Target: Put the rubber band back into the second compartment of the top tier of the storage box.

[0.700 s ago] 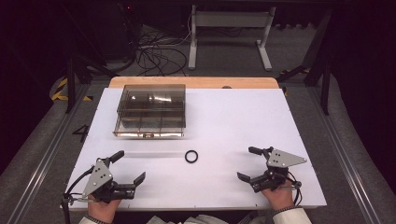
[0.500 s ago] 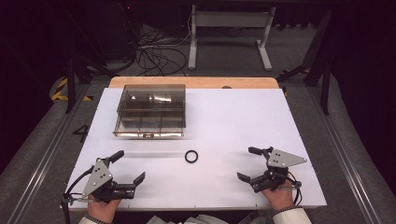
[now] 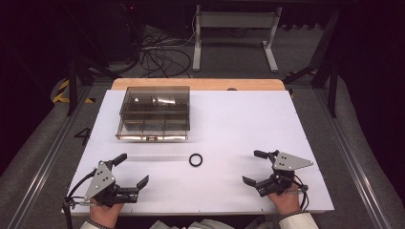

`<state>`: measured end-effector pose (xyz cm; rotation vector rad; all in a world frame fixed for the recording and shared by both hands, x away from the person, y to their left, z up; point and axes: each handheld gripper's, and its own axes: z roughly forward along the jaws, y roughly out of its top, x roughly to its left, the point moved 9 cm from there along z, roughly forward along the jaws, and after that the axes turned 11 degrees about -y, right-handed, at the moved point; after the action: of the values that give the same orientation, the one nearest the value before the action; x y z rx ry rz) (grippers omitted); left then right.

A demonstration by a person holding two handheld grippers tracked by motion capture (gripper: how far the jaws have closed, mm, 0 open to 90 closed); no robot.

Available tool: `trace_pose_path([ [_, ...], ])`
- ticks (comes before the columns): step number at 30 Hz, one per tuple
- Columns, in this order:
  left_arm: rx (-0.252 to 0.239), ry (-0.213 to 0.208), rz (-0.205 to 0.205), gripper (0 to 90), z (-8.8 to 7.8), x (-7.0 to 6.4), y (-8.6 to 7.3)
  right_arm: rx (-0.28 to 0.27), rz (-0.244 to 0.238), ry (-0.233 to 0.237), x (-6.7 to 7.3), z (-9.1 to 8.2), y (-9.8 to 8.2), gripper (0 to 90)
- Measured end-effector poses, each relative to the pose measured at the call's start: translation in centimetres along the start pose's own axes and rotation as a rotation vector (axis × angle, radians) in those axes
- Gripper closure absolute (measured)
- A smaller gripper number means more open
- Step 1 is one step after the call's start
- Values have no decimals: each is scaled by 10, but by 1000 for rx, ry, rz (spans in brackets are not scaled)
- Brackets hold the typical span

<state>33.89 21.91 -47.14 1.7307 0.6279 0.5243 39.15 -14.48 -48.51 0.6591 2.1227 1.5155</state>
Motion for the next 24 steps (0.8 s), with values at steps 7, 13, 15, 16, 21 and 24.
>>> trace_pose_path([
  [7,15,-11,-8,16,6,1,4,5,7,2,0,0,-1,5],
  [13,27,-29,1,16,16,0,12,8,18,0,-1,-1,-2,5],
  [15,36,-38,4,16,18,-1,14,9,25,-2,-1,-2,-3,5],
  [16,38,-44,4,16,20,-2,15,8,27,0,-2,-2,-3,5],
  [21,42,-65,12,16,28,-4,22,15,28,-2,-2,-1,-4,5],
  [24,45,-81,23,16,34,-5,25,20,26,-5,-2,0,-5,5],
])
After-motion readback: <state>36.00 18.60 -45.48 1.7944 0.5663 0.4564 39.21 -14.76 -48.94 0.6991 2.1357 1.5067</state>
